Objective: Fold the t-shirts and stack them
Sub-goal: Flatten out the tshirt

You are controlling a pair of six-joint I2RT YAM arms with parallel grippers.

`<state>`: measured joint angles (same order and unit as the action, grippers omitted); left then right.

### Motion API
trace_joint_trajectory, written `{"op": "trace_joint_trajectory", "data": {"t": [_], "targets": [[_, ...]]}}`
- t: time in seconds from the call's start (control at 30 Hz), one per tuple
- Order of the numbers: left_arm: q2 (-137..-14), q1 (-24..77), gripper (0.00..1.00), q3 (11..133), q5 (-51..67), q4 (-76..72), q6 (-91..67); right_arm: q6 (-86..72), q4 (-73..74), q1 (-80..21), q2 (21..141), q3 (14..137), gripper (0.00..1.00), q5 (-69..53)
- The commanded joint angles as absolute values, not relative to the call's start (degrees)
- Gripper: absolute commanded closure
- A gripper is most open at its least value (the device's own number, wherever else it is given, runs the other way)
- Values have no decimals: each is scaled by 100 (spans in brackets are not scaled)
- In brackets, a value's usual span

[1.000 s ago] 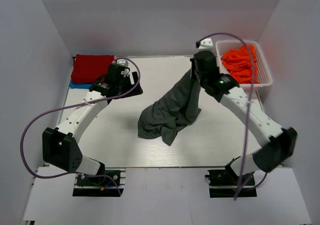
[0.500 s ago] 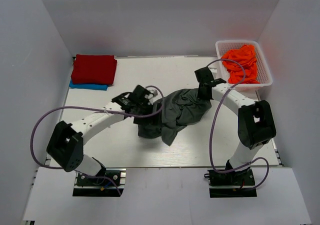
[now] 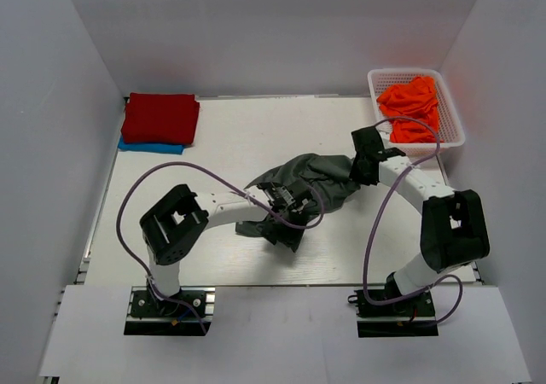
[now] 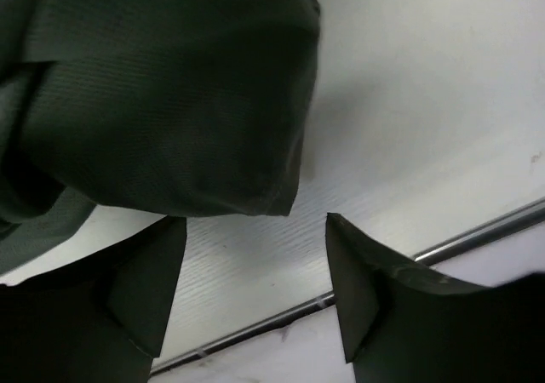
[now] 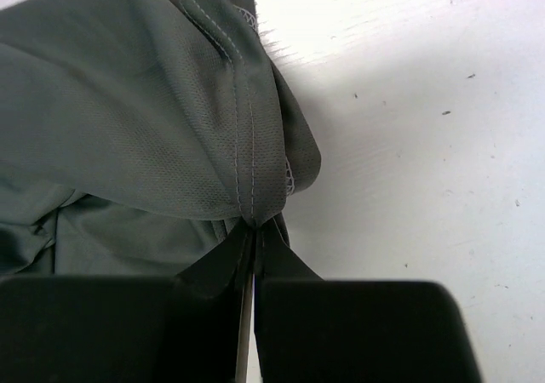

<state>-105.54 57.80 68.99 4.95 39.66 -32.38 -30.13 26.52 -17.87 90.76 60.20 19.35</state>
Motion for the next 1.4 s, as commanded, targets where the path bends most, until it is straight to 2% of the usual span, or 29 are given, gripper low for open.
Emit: {"op": "trace_joint_trajectory", "data": {"t": [0.0, 0.13, 0.17, 0.23, 0.27, 0.4, 0.57, 0.73, 0.93, 1.07, 1.23, 1.37], "targets": [[-10817, 5827, 28, 7311, -350, 4200, -3594, -3129, 2488, -1679, 8685, 5863, 100, 1802], [-11101, 5827, 37, 7655, -809, 4447, -3709, -3059, 2382, -1643, 8438, 5634, 100, 1565], [-11101, 5827, 51, 7707, -861, 4447, -3709, -3015, 2356, -1609, 8324, 5582, 100, 1564], [-11153, 5827, 67, 7708, -861, 4316, -3709, -2980, 2329, -1591, 8271, 5520, 100, 1521], [-11153, 5827, 100, 7708, -861, 4315, -3709, -2927, 2312, -1582, 8227, 5502, 100, 1486], [-10751, 5695, 100, 8226, -1325, 4920, -3762, -2603, 2425, -1591, 7937, 5676, 100, 1398], [-9310, 5643, 100, 9138, -2994, 5668, -3612, -2224, 2584, -1582, 6998, 6265, 100, 1485], [-8307, 5643, 100, 9860, -3988, 5599, -3235, -1741, 2487, -1582, 5987, 7115, 100, 1292], [-7393, 5643, 100, 10624, -4552, 4712, -2138, -1311, 2461, -1600, 5547, 8304, 100, 1309], [-6778, 5643, 100, 10758, -4474, 3957, -1460, -1002, 2373, -1591, 5458, 9286, 100, 1397], [-6136, 5643, 100, 10810, -3499, 3393, -1028, -686, 2233, -1591, 5256, 9957, 100, 994], [-5784, 5643, 100, 11327, -2772, 3393, -827, -563, 2171, -1600, 4888, 10221, 100, 370]]}}
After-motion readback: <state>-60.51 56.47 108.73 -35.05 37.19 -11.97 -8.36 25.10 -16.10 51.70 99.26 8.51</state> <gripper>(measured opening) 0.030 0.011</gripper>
